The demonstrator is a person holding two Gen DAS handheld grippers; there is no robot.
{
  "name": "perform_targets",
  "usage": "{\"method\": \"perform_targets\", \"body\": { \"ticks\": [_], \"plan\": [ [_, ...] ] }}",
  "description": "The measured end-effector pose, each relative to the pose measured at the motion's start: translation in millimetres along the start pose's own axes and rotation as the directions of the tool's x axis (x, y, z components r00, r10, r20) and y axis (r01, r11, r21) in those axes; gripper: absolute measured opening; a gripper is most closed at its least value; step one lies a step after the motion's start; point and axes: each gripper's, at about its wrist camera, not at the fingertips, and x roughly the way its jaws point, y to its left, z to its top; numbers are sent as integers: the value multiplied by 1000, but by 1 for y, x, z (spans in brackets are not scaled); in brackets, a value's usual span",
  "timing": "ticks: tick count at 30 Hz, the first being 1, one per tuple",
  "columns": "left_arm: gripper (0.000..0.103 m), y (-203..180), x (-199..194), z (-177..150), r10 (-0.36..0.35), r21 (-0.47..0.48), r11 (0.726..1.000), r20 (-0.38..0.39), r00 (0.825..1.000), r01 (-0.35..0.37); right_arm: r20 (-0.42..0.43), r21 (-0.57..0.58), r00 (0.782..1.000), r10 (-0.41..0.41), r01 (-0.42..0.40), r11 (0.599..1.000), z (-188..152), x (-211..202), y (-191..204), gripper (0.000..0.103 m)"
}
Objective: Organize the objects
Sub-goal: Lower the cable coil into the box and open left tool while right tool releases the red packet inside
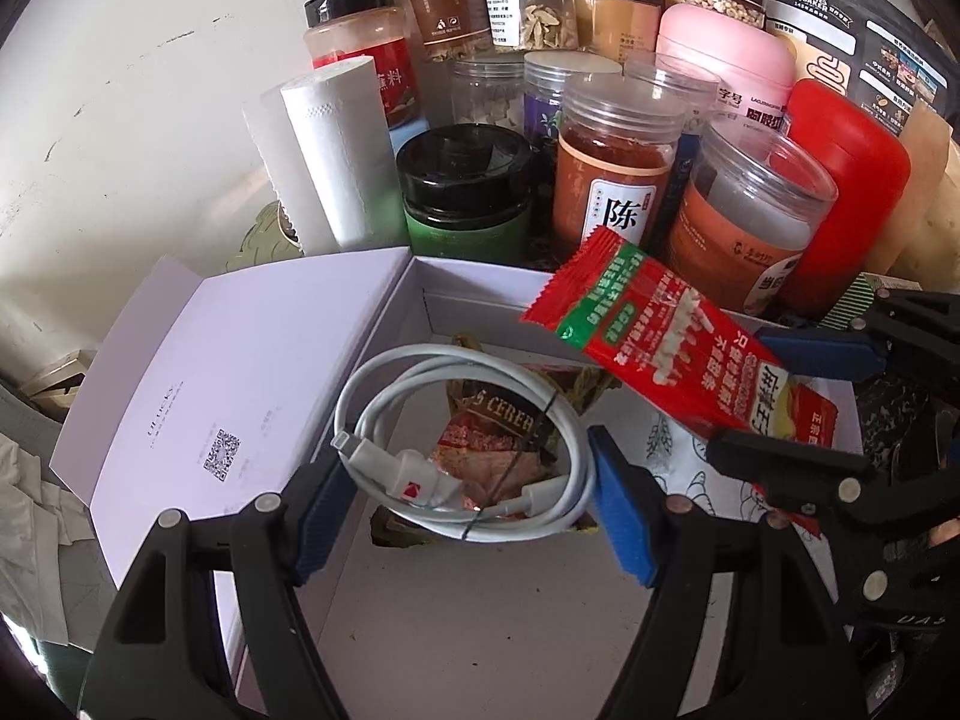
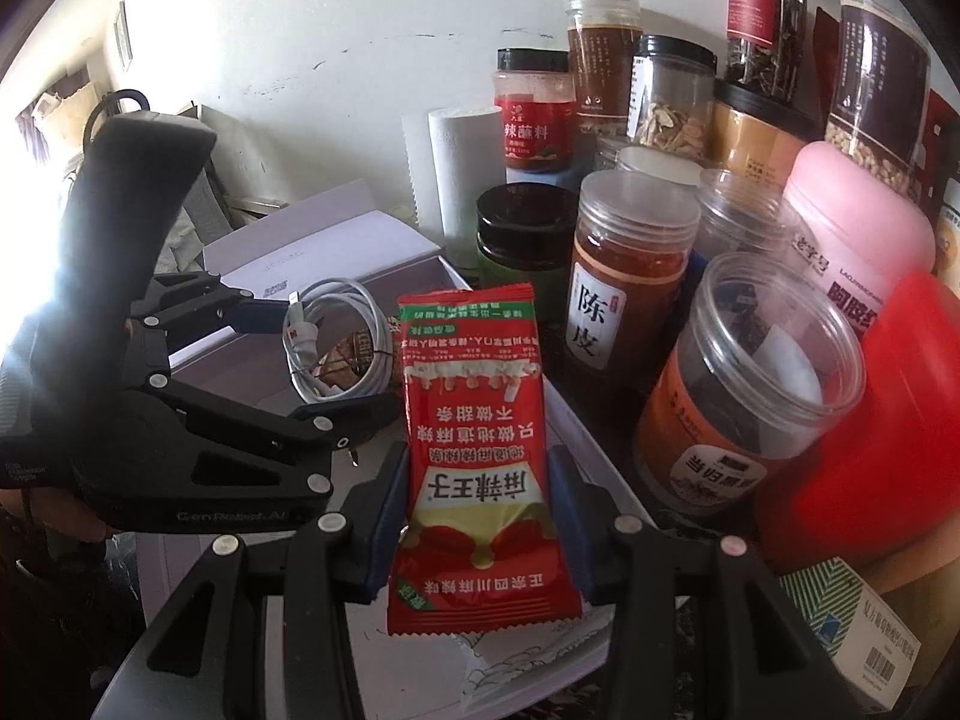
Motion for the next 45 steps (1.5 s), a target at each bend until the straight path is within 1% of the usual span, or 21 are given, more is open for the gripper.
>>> {"method": "perform_targets", "body": {
  "ticks": [2,5,9,13,22,27,30,32,35,39,45],
  "plan": [
    [72,1,0,0,-6,-6,1000,-2,1000,6,-9,-3,1000,2,-2,1000,-1,4,1,46],
    [72,-1,3,-1,8,0,1000,-13,1000,-8,-23,-3,1000,6,-6,1000,-3,10,2,46],
    [72,0,4,-2,6,-5,1000,-26,1000,-6,-31,2,999,7,-7,1000,-5,15,1,46],
    [72,3,10,-3,8,-24,1000,-62,998,-10,-37,-10,999,-6,6,1000,-5,16,2,47],
    [72,5,6,-5,14,-42,999,-39,999,-16,-41,-7,999,-14,13,1000,-5,13,1,51],
    [73,5,-1,-6,12,-58,998,-4,1000,-13,-33,-15,999,-15,14,1000,-5,9,3,53],
    [73,1,-2,-7,28,-43,999,-8,1000,-28,-18,-22,1000,-15,15,1000,-4,4,3,53],
    [73,-2,-3,-6,35,-37,999,-13,999,-35,-12,-27,999,-32,31,999,-4,0,4,53],
    [73,-3,-9,-5,32,-35,999,-4,999,-32,-2,-28,1000,-31,31,999,-3,-7,3,53],
    [73,-3,-21,-3,46,-43,998,12,999,-45,15,-33,999,-39,39,999,-2,-19,4,53],
    [73,-1,-45,-2,57,-57,997,40,998,-55,47,-40,997,-60,62,997,3,-41,9,53]
  ]
}}
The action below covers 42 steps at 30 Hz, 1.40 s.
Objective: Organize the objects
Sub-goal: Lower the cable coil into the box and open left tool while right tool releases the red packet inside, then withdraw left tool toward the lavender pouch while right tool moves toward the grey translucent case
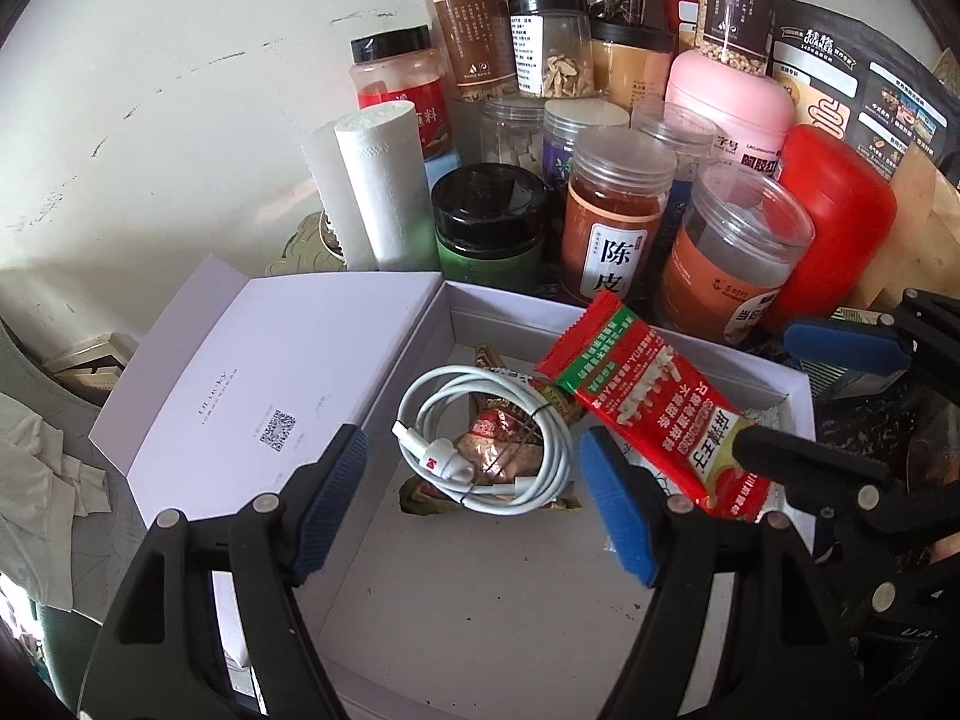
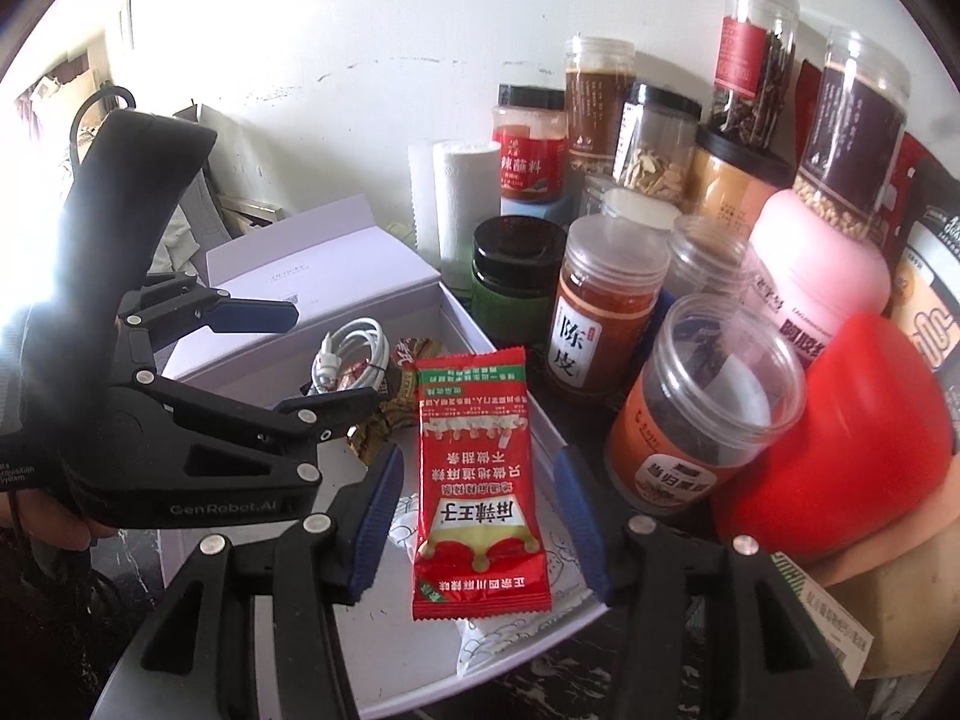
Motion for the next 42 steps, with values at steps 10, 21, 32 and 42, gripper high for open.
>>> {"method": "perform_targets", "body": {
  "ticks": [10,21,32,42],
  "plan": [
    [73,-6,-56,3,10,-14,1000,70,998,-9,67,-14,998,-11,12,1000,5,-51,9,53],
    [73,-16,-129,-8,12,-24,1000,126,992,-9,144,-27,989,-26,30,999,3,-113,22,53],
    [73,-27,-185,-23,39,-36,999,156,987,-34,208,-34,977,-48,57,998,-6,-164,30,54],
    [80,-42,-239,-44,48,-56,998,194,980,-38,253,-37,966,-61,72,997,-25,-207,37,60]
  ]
}}
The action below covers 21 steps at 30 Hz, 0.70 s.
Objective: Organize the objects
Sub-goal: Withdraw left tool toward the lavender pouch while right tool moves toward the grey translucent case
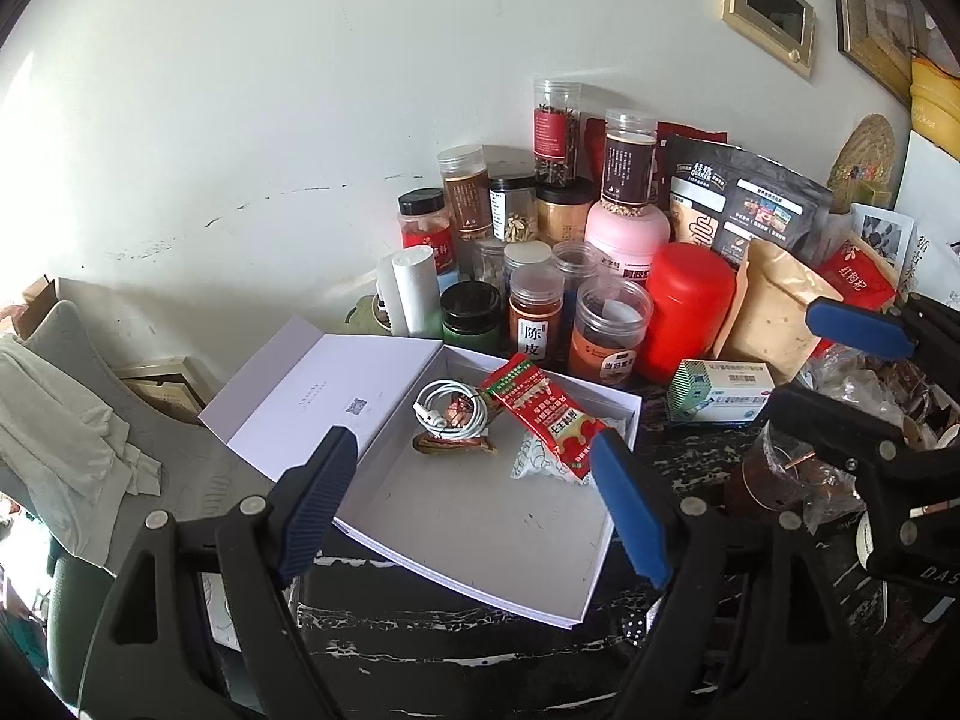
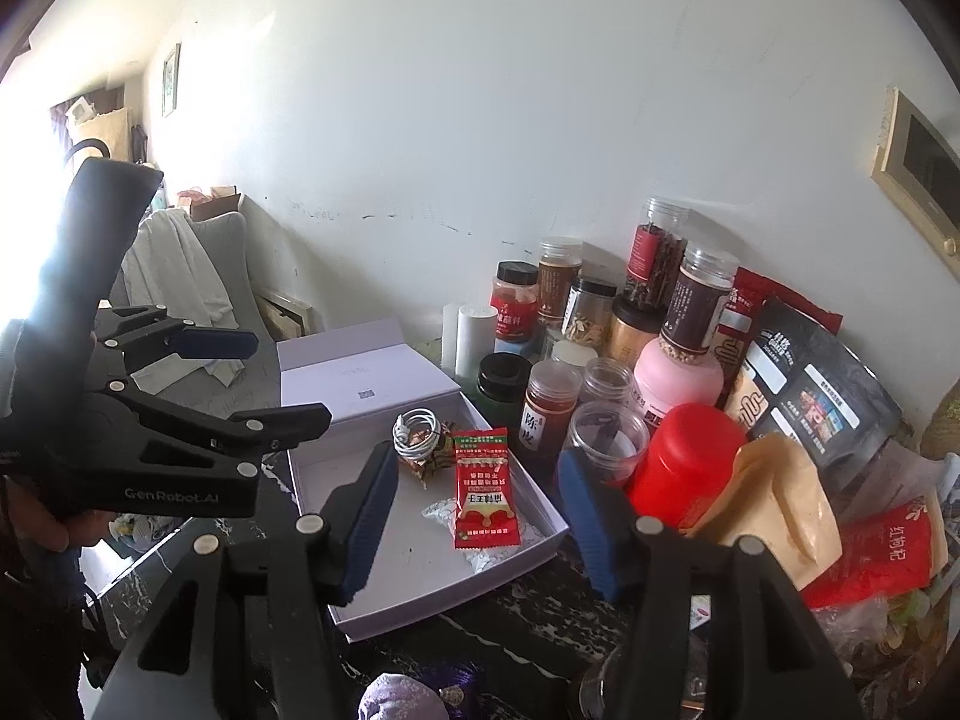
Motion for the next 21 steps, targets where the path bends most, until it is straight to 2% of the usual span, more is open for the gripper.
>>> {"method": "perform_targets", "body": {
  "ticks": [6,21],
  "plan": [
    [82,-4,-33,-11,-2,-19,1000,21,1000,3,29,-8,1000,-8,9,1000,-7,-31,4,61],
    [83,-38,-105,-52,-4,9,1000,72,997,3,53,-12,998,-24,25,1000,-41,-90,7,63]
  ]
}}
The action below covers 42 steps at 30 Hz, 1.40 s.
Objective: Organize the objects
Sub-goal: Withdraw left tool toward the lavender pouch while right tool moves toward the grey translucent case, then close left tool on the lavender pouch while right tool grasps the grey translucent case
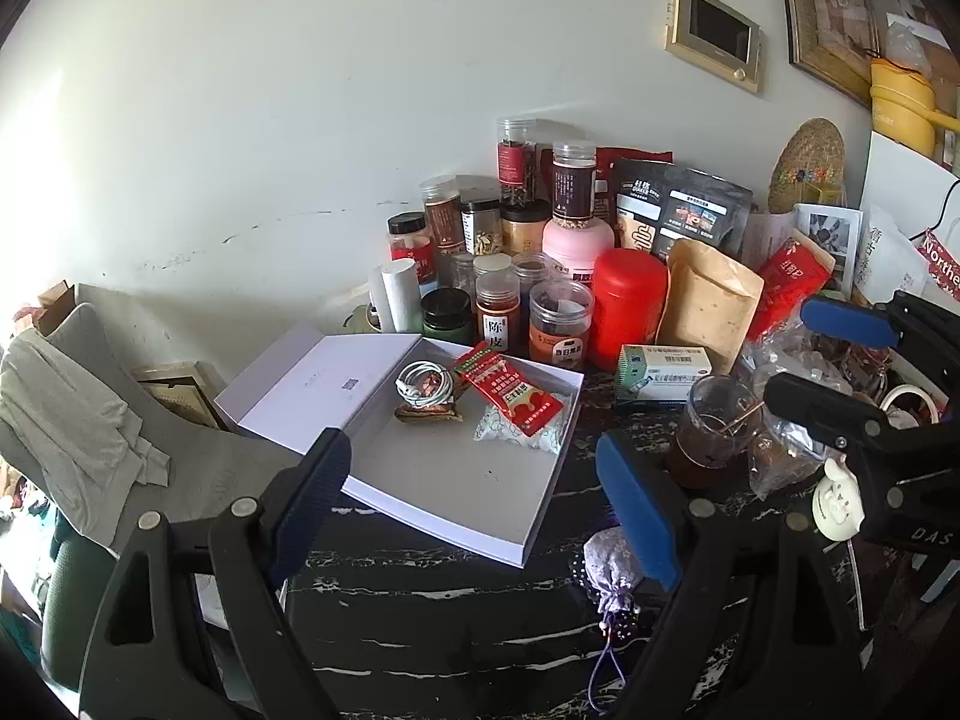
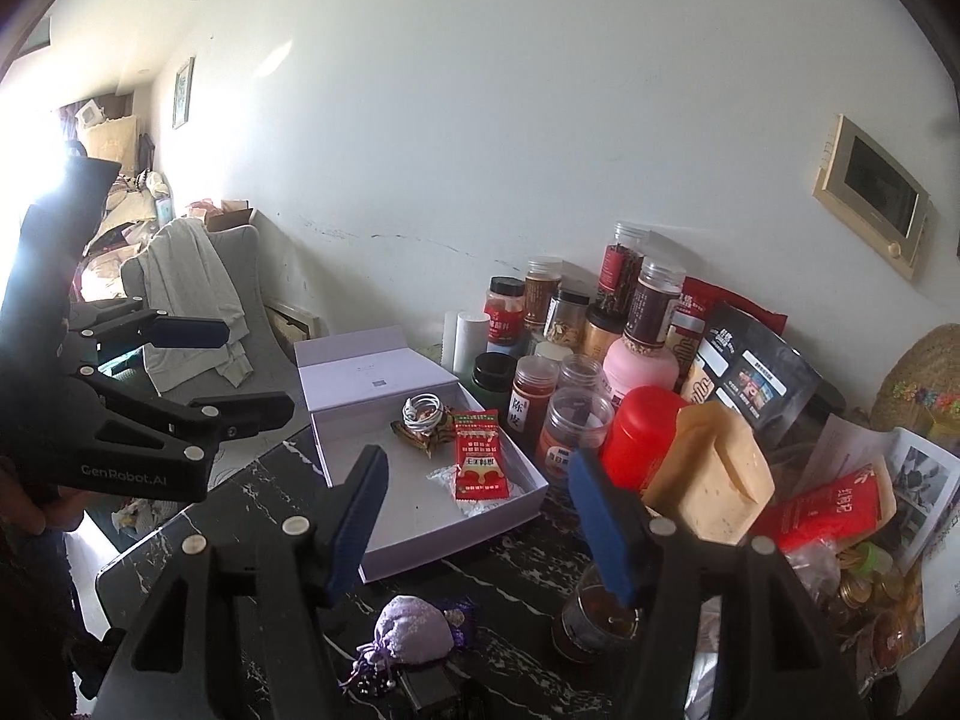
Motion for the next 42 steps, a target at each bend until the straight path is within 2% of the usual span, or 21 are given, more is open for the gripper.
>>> {"method": "perform_targets", "body": {
  "ticks": [13,24,32,42],
  "plan": [
    [83,-31,-27,-40,-12,7,1000,-2,1000,13,-17,-8,1000,0,0,1000,-39,-30,3,63],
    [83,-57,-37,-81,-55,9,998,-28,998,56,-50,11,998,28,-28,1000,-80,-48,8,63],
    [83,-66,-35,-110,-54,-8,999,-41,998,54,-78,32,996,44,-42,999,-110,-52,11,63],
    [83,-76,-9,-142,-50,-10,999,-105,993,49,-143,46,987,78,-72,996,-146,-32,17,63]
  ]
}}
